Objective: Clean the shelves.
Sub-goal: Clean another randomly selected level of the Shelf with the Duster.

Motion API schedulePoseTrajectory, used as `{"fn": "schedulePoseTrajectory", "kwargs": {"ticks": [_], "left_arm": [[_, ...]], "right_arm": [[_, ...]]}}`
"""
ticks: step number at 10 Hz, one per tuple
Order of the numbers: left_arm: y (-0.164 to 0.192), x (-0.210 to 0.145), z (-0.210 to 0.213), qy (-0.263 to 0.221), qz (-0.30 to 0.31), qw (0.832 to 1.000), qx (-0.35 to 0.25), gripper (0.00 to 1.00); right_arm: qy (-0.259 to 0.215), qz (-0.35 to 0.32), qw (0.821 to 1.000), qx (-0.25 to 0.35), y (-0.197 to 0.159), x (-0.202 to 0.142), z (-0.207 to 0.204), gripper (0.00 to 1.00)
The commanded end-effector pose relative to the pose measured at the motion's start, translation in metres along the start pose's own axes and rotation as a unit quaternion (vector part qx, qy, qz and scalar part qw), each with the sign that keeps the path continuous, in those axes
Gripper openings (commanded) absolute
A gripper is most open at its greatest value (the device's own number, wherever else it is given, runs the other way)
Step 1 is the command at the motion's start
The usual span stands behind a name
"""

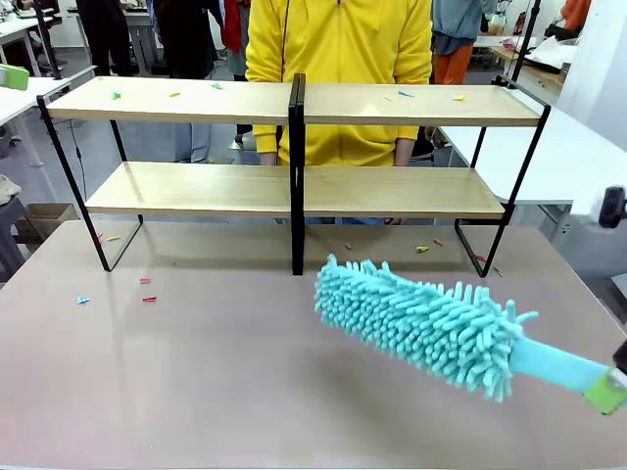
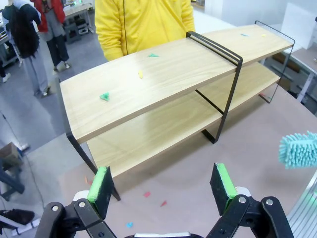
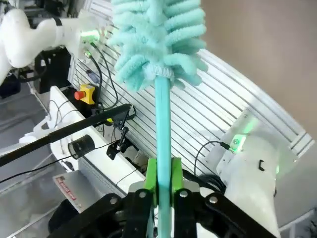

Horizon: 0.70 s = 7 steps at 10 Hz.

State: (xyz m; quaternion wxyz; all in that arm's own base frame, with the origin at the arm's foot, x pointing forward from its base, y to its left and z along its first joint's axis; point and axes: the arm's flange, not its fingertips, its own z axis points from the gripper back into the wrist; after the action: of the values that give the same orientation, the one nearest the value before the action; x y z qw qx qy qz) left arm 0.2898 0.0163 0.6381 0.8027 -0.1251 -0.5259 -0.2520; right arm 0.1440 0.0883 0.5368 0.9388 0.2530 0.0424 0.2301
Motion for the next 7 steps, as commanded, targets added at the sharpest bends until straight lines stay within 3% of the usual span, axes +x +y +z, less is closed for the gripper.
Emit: {"fn": "schedulePoseTrajectory", "kwargs": {"ticks": [1, 3, 7], "left_arm": [[-0.001, 0.000, 0.000, 0.000, 0.001, 1.000, 0.002, 1.00], [-0.001, 0.000, 0.000, 0.000, 0.001, 1.000, 0.002, 1.00], [-0.001, 0.000, 0.000, 0.000, 0.001, 1.000, 0.002, 1.00]], "right_arm": [[0.011, -0.025, 0.999, -0.022, -0.007, 0.028, -0.028, 0.13], [-0.023, -0.052, 0.998, 0.022, -0.025, 0.077, -0.055, 0.13], [-0.065, -0.123, 0.990, -0.006, -0.067, 0.143, -0.090, 0.13]]}}
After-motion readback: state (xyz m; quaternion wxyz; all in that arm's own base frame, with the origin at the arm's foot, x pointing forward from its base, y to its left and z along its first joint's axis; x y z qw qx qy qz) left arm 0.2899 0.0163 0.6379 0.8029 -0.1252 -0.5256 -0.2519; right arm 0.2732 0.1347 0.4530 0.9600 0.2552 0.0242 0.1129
